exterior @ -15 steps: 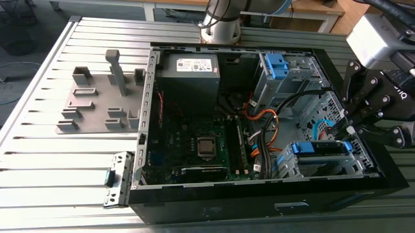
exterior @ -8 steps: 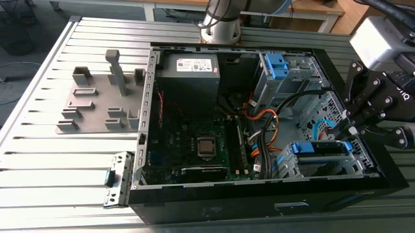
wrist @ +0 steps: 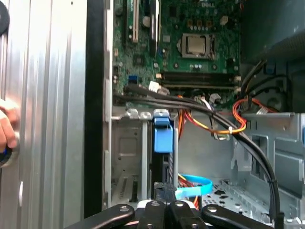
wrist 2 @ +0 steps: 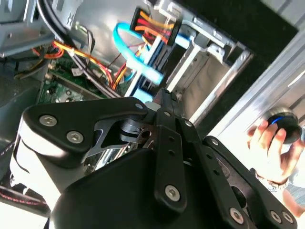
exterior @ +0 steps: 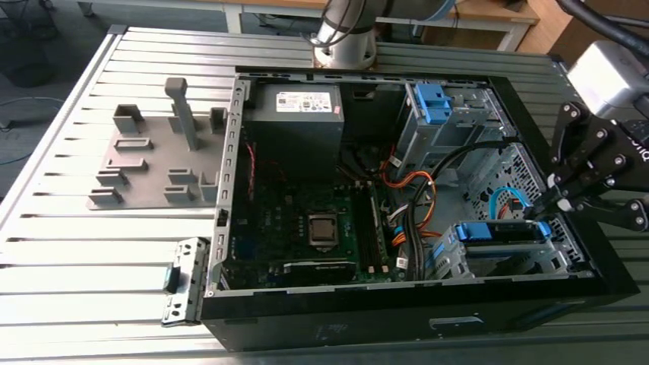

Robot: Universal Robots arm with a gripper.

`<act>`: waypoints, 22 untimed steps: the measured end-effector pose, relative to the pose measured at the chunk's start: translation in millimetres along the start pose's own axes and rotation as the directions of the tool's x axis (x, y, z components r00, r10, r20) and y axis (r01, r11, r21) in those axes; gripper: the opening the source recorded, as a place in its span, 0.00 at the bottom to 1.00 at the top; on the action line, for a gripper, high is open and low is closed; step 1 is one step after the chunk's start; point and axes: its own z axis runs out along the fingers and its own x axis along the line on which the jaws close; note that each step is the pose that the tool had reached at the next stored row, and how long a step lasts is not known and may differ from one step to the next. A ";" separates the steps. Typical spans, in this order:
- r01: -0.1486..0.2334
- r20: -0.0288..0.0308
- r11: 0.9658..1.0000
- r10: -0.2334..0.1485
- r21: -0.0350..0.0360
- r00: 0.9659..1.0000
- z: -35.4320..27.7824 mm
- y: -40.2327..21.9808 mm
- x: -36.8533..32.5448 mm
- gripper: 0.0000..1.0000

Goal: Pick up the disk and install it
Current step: 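Insert the disk into the insertion slot, then insert the first disk wire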

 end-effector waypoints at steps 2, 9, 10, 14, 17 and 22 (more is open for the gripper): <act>0.000 0.000 1.000 0.000 -0.001 1.000 2.0 -7.9 -1.7 0.11; 0.000 0.000 1.000 0.000 -0.005 1.000 7.2 -29.2 -5.4 0.11; 0.000 0.000 1.000 0.000 -0.006 1.000 7.3 -30.0 -5.6 0.11; 0.000 0.000 1.000 0.000 -0.006 1.000 7.6 -30.3 -5.5 0.11; 0.000 0.000 1.000 0.000 -0.006 1.000 7.6 -30.3 -5.5 0.11; 0.000 0.000 1.000 0.000 -0.006 1.000 7.6 -30.4 -5.6 0.11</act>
